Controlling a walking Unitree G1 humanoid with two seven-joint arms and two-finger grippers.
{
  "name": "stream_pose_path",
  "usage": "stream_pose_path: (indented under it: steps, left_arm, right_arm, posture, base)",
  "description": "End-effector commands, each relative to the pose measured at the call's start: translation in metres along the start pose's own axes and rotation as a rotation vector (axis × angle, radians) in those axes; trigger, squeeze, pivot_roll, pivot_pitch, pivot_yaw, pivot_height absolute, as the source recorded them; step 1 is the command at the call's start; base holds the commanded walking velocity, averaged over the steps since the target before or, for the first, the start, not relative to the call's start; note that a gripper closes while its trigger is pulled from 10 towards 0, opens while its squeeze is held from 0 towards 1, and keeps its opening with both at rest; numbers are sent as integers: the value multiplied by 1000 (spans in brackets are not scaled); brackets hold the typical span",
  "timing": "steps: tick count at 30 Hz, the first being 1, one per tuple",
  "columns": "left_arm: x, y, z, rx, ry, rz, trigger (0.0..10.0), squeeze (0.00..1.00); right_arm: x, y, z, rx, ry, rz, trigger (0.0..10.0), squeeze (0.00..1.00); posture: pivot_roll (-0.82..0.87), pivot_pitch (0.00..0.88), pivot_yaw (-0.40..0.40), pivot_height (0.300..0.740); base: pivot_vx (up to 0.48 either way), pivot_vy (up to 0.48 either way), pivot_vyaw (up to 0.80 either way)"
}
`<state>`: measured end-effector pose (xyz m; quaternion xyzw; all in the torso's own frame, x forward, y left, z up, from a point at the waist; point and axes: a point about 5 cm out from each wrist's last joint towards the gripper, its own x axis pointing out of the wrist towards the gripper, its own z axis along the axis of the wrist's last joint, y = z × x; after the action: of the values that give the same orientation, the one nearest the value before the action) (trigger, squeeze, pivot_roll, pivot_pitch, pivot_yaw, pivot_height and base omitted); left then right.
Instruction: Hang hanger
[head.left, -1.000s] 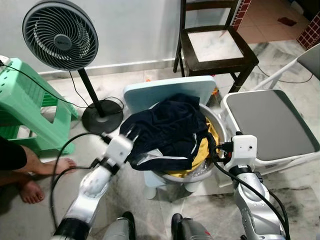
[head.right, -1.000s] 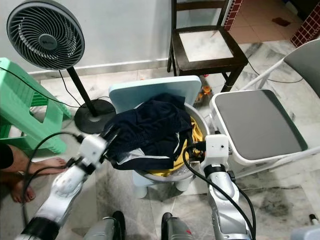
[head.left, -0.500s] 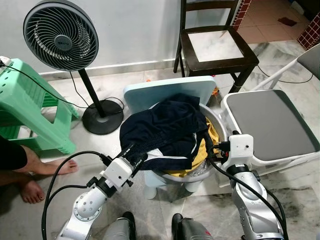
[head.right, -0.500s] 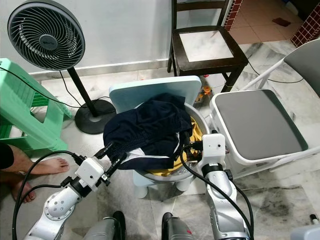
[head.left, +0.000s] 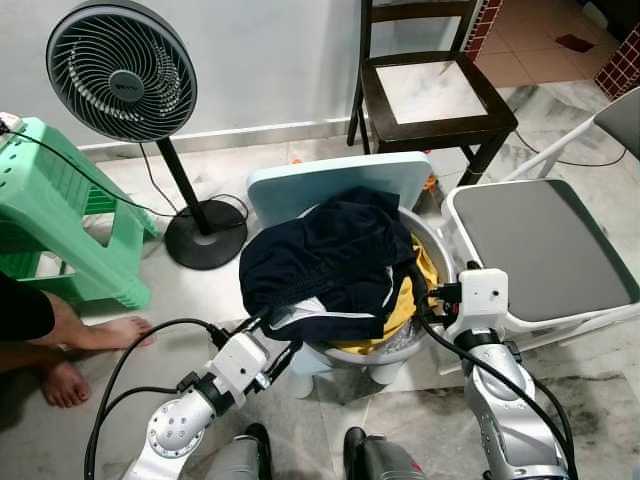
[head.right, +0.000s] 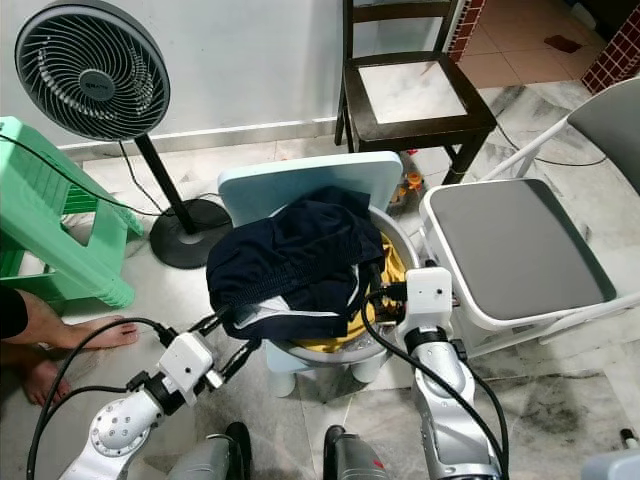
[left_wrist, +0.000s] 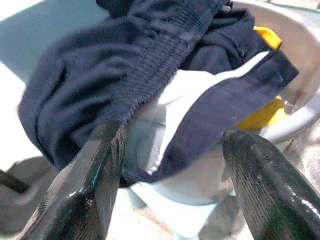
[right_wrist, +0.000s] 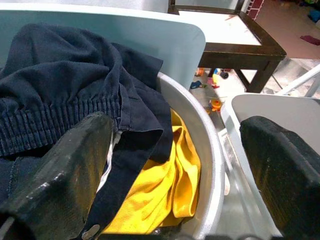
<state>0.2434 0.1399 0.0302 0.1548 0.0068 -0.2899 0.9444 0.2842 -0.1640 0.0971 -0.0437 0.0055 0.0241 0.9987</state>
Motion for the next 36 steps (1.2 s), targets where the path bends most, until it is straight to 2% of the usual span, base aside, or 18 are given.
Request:
stream_pose_path:
  steps: [1, 6, 13, 17, 20, 25, 26, 27, 28, 36]
  left_arm:
    - [-5, -3, -11, -34, 57, 25, 10000, 1000]
    - [-12, -5, -22, -78, 98, 57, 10000, 1000]
    - [-27, -2, -35, -84, 136, 100, 10000, 1000]
    - [-31, 2, -36, -42, 141, 128, 10000, 1000]
    - [-32, 12, -32, 7, 147, 156, 10000, 1000]
    - [-28, 22, -24, 79, 151, 148, 10000, 1000]
    - [-27, 24, -23, 91, 150, 148, 10000, 890]
    - [-25, 26, -22, 106, 151, 149, 10000, 557]
    - [-21, 31, -20, 123, 154, 158, 10000, 0]
    - [-1, 45, -11, 169, 170, 147, 10000, 0]
  right_arm:
    - [-1, -1, -4, 5, 17, 3, 10000, 0]
    - [1, 0, -3, 2, 19, 19, 10000, 0]
    - [7, 6, -2, -1, 23, 59, 10000, 0]
    - [10, 8, -1, 3, 23, 65, 10000, 0]
    - [11, 10, -1, 9, 22, 67, 10000, 0]
    - [10, 9, -2, 15, 22, 63, 10000, 0]
    - [10, 9, -2, 15, 23, 61, 10000, 0]
    - [9, 8, -2, 16, 23, 58, 10000, 0]
    - [8, 7, -2, 22, 25, 50, 10000, 0]
    - [7, 7, 1, 36, 18, 43, 10000, 0]
  posture:
    - [91, 295, -27, 740]
    - [99, 308, -41, 740]
    - [132, 327, -58, 740]
    - [140, 325, -56, 740]
    - [142, 328, -53, 740]
    - [134, 338, -48, 740]
    - [134, 338, -48, 740]
    - [132, 341, -47, 740]
    - [129, 344, -47, 740]
    - [106, 355, -50, 740]
  base:
    - [0, 0, 0]
    - [0, 0, 0]
    - [0, 0, 0]
    - [0, 0, 0]
    - [0, 0, 0]
    - [0, 0, 0]
    - [0, 0, 0]
    - [0, 0, 0]
    - [0, 0, 0]
    - [0, 0, 0]
